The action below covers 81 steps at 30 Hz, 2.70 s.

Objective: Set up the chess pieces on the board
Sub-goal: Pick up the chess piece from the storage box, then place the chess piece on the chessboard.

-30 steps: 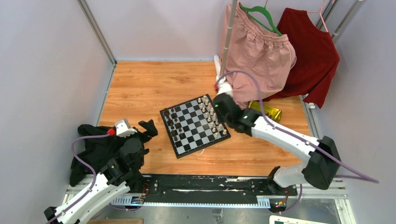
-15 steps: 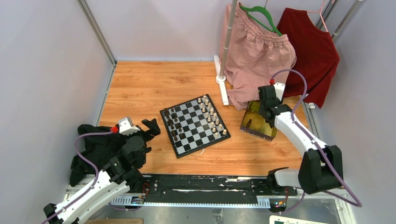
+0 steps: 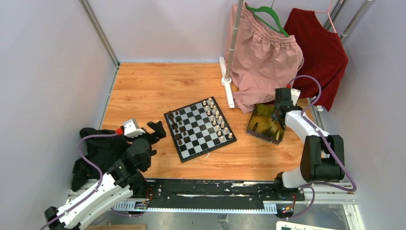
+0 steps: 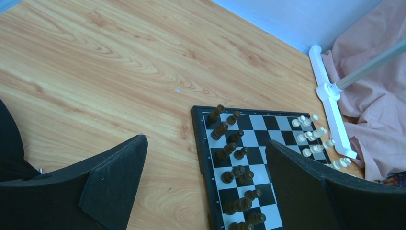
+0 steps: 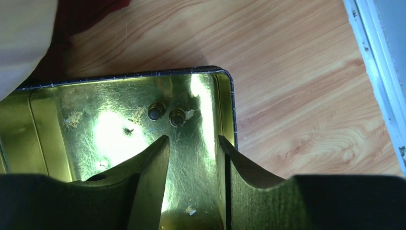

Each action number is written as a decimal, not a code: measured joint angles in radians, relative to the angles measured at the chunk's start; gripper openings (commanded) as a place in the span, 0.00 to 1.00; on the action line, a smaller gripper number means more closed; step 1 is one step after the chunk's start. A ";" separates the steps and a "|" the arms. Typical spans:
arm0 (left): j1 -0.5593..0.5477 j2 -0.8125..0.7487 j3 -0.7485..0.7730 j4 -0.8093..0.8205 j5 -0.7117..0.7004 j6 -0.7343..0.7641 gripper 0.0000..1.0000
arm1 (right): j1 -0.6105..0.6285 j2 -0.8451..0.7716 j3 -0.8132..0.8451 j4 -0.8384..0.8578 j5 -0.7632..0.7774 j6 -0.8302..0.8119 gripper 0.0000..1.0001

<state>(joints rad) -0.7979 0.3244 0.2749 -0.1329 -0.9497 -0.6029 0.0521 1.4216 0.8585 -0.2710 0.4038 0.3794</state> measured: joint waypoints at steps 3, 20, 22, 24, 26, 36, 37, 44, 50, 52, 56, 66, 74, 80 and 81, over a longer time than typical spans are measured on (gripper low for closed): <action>0.000 0.013 0.000 0.005 0.001 0.001 1.00 | -0.018 0.021 -0.002 0.019 -0.023 0.002 0.44; 0.000 0.031 0.000 0.034 0.003 0.008 1.00 | -0.069 0.131 -0.002 0.089 -0.104 0.018 0.39; 0.000 0.034 0.000 0.035 0.003 0.009 1.00 | -0.073 0.138 -0.002 0.093 -0.111 0.018 0.38; 0.000 0.035 0.000 0.035 0.003 0.009 1.00 | -0.076 0.141 -0.002 0.094 -0.117 0.018 0.38; 0.000 0.035 0.000 0.035 0.003 0.010 1.00 | -0.079 0.142 -0.002 0.097 -0.124 0.018 0.37; 0.000 0.040 -0.001 0.043 0.002 0.018 1.00 | -0.088 0.175 0.018 0.100 -0.146 0.018 0.34; 0.000 0.040 -0.001 0.045 0.002 0.019 1.00 | -0.088 0.182 0.026 0.100 -0.148 0.018 0.33; 0.000 0.040 -0.002 0.049 0.001 0.024 1.00 | -0.088 0.207 0.052 0.101 -0.159 0.017 0.20; 0.000 0.040 -0.002 0.049 0.000 0.024 1.00 | -0.092 0.214 0.061 0.100 -0.174 0.018 0.00; 0.000 0.040 -0.003 0.049 0.000 0.024 1.00 | -0.092 0.214 0.061 0.100 -0.176 0.017 0.00; 0.000 0.036 -0.006 0.048 0.000 0.023 1.00 | -0.092 0.214 0.061 0.100 -0.177 0.018 0.00; 0.000 0.009 -0.006 0.027 0.000 0.023 1.00 | -0.092 0.125 -0.002 0.105 -0.224 0.033 0.00; 0.000 -0.012 -0.006 0.008 0.000 0.016 1.00 | -0.056 -0.010 -0.029 0.096 -0.240 0.043 0.00; 0.000 -0.028 -0.006 -0.024 -0.005 0.015 1.00 | 0.160 -0.128 -0.031 0.064 -0.211 0.037 0.00; 0.000 -0.033 -0.006 -0.029 -0.006 0.014 1.00 | 0.197 -0.138 -0.030 0.058 -0.206 0.035 0.00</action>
<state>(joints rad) -0.7979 0.2916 0.2684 -0.1623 -0.9562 -0.5892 0.2489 1.2835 0.8288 -0.2127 0.1982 0.4145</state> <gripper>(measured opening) 0.997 0.165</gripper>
